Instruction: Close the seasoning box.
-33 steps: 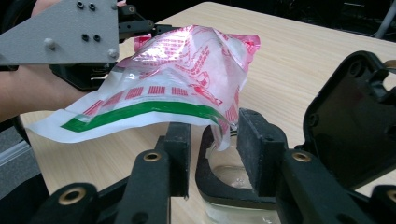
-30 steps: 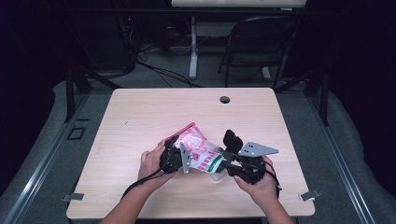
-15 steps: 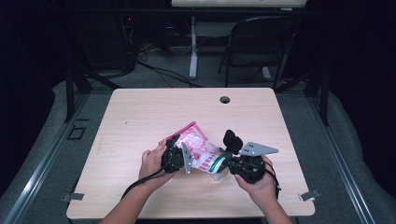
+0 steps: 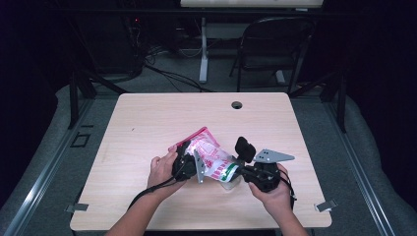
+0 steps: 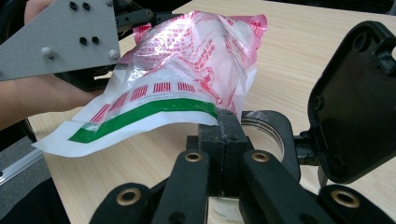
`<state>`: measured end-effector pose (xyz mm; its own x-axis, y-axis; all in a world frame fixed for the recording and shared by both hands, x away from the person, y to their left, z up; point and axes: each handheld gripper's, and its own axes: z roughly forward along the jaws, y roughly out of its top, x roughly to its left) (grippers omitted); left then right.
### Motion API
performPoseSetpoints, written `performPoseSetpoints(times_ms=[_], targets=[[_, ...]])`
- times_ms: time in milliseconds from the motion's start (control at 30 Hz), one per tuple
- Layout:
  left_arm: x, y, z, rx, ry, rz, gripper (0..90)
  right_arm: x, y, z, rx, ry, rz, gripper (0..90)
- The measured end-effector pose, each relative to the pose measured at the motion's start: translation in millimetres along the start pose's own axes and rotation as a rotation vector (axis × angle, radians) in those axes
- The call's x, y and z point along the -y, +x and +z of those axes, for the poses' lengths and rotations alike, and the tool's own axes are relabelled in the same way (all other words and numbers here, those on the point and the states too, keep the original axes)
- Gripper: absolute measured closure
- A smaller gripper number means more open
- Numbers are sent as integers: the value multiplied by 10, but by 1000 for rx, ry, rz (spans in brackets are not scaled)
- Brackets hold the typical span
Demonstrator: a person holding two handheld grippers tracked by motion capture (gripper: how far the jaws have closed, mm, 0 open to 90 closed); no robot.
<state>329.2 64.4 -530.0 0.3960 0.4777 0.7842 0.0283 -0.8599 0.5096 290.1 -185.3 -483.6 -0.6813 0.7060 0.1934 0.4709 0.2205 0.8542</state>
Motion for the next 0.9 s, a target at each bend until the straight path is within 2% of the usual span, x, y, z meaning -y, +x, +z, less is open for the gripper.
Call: performPoseSetpoints(times_ms=[167, 233, 400, 433, 467, 900], targets=[[3, -7, 2, -5, 11, 22, 592, 13, -8, 16, -2, 7, 4, 900], [5, -20, 8, -11, 3, 14, 592, 19, -16, 19, -2, 14, 2, 900], [5, -33, 9, -22, 6, 26, 592, 36, -29, 29, -5, 21, 7, 900], [1, -22, 0, -26, 20, 50, 593, 41, -27, 36, -6, 15, 13, 900], [3, -31, 3, -27, 14, 42, 593, 42, -32, 35, -4, 21, 11, 900], [1, -35, -11, -45, 14, 56, 593, 71, -41, 57, -7, 25, 6, 900]])
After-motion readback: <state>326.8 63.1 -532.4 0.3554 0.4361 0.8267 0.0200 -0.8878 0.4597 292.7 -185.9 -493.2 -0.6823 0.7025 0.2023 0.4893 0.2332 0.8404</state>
